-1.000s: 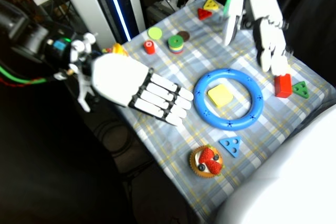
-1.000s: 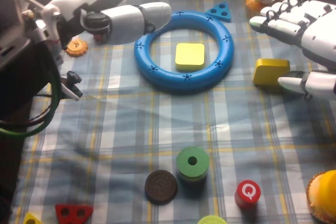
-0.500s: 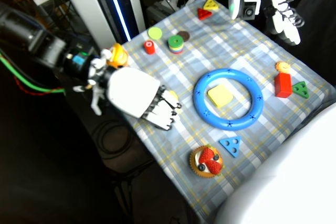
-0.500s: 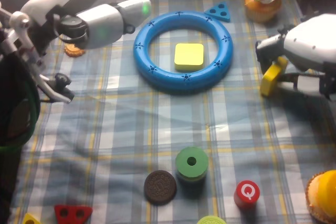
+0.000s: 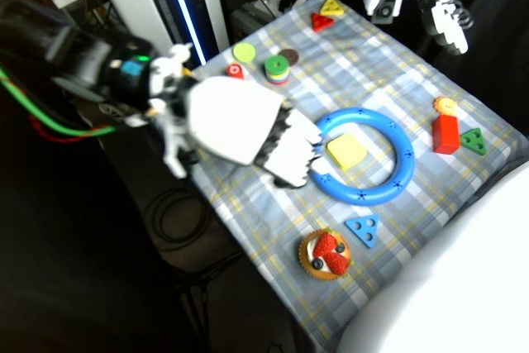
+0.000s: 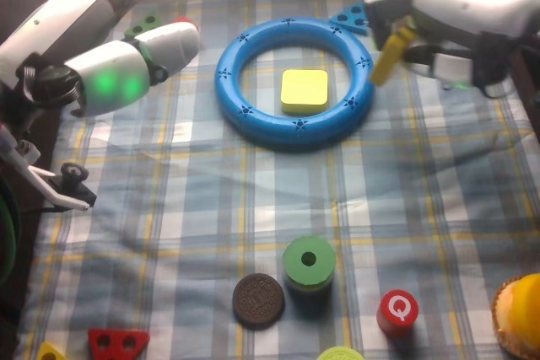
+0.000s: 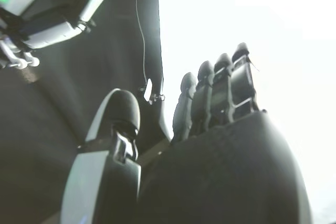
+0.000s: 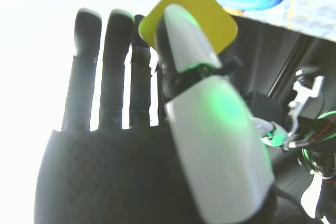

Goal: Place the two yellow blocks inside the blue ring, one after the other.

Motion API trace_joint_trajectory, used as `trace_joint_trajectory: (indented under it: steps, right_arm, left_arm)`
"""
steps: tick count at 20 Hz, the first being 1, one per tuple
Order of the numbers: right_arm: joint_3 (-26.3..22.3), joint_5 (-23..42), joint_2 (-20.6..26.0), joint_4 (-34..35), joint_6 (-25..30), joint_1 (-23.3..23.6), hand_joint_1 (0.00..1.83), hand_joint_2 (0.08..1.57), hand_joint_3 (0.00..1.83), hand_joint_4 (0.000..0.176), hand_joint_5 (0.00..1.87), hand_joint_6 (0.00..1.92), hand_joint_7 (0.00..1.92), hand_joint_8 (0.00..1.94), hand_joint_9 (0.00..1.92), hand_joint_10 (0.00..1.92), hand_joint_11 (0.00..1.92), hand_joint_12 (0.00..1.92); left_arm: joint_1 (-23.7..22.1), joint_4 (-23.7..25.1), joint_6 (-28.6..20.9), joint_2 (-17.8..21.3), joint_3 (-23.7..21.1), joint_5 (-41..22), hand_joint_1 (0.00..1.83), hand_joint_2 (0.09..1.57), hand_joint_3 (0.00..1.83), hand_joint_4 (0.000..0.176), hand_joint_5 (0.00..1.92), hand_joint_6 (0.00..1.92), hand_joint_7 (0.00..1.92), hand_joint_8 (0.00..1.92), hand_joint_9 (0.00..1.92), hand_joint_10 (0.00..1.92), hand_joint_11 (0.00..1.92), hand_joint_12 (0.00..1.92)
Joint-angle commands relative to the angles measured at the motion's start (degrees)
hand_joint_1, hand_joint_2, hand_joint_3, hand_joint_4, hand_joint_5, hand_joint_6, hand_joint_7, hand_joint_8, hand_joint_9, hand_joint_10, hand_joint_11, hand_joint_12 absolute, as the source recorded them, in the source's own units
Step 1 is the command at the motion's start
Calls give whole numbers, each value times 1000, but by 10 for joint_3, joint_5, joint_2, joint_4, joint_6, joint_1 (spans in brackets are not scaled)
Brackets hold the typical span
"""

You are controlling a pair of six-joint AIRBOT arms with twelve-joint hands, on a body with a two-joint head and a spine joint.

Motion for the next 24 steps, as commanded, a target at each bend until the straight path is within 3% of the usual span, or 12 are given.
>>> trace_joint_trajectory:
  steps: [1,3,4,5,9,10,13,14,15,16,19,24]
  right_arm:
    - [8,49,-5,-6,-1,13,1325,1263,0,0,596,1385,731,1412,692,1608,575,1715]
    - [33,25,-32,-6,-1,28,1326,1261,0,0,603,1382,732,1408,691,1606,564,1705]
    - [53,6,-53,-6,-1,36,1175,1277,0,0,608,1446,765,1420,689,1342,588,1628]
    - [62,-2,-63,-6,-1,40,1296,1261,4,0,607,1413,722,1429,711,1506,598,1606]
    - [97,-29,-102,-6,-2,53,1327,1241,1,0,628,1302,745,1389,779,1552,663,1642]
    - [102,-34,-108,-6,-2,55,1192,1262,0,0,628,1368,786,1418,724,1300,631,1601]
    - [110,-45,-118,-6,-5,60,1149,1317,6,0,468,1568,765,1481,687,1137,587,1612]
    - [111,-48,-119,-6,-7,61,1023,1293,0,0,274,819,496,935,520,1108,429,1669]
    - [110,-50,-119,-6,-8,63,954,1277,0,0,261,393,465,574,398,1093,289,1725]
    - [109,-51,-119,-8,-8,63,907,1258,0,0,235,155,437,293,287,1006,123,1748]
    - [94,-55,-118,-19,-8,68,825,1293,0,0,219,7,362,9,277,535,0,1545]
    - [21,-19,-46,-42,-7,77,690,1298,0,34,167,1,318,1,210,754,0,1628]
  left_arm:
    - [-2,7,-6,3,-1,-77,491,1415,0,33,137,3,91,0,14,4,0,0]
    - [0,3,-6,3,-1,-76,520,1410,0,29,140,3,101,4,32,11,6,3]
    - [0,2,-6,2,0,-75,571,1403,0,29,143,4,99,2,30,9,0,0]
    - [0,2,-6,2,1,-74,606,1399,0,24,146,4,99,2,36,11,0,0]
    - [0,0,-6,-2,4,-75,532,1404,0,17,153,5,94,1,13,1,0,0]
    - [0,-1,-6,-4,5,-74,495,1404,1,29,148,2,97,2,8,0,0,0]
    - [-1,-3,-7,-7,8,-74,429,1415,4,43,128,3,76,1,0,0,0,0]
    - [-1,-3,-8,-7,8,-74,418,1415,3,45,127,2,76,1,0,0,0,0]
    - [-1,-3,-8,-7,9,-74,417,1418,4,44,125,1,74,0,0,0,0,0]
    - [0,-4,-8,-7,9,-75,464,1412,0,46,141,7,84,3,0,0,0,0]
    - [2,-7,-10,-6,8,-78,522,1412,0,39,163,13,102,7,17,7,0,0]
    - [9,-10,-13,0,3,-88,506,1409,0,58,150,3,93,1,0,0,0,0]
